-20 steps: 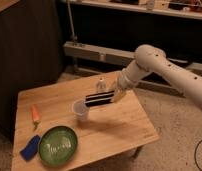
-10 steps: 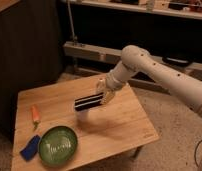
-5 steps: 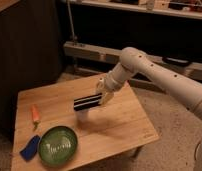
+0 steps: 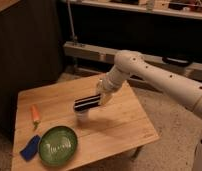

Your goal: Place the eraser in the ceramic cup

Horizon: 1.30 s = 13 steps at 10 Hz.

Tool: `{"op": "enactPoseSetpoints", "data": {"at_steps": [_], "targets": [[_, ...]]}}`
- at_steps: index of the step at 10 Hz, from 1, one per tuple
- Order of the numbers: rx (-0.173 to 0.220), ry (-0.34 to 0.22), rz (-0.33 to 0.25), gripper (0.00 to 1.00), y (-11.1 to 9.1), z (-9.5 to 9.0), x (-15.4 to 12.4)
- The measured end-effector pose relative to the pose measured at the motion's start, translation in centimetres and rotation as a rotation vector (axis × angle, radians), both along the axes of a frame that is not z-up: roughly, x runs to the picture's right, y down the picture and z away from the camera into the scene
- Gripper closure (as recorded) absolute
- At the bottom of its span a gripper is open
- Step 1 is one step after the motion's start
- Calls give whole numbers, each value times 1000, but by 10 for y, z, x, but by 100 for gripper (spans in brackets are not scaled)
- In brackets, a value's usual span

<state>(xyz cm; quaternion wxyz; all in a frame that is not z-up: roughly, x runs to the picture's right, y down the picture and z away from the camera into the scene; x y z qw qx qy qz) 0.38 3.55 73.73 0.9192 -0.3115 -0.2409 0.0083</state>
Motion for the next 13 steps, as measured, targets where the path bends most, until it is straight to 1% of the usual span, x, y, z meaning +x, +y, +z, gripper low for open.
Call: {"op": "enactPoseSetpoints", "data": {"at_steps": [3,5,11,12,13], "targets": [[8,27,-7,86,-1,-1,-3],[11,33,-12,86,-4,-2,-11],[3,60,-32,86,-6,6,-18],[1,62,-31,86,-7,8,-17],[0,64,-29,83,-7,10,-16]]}}
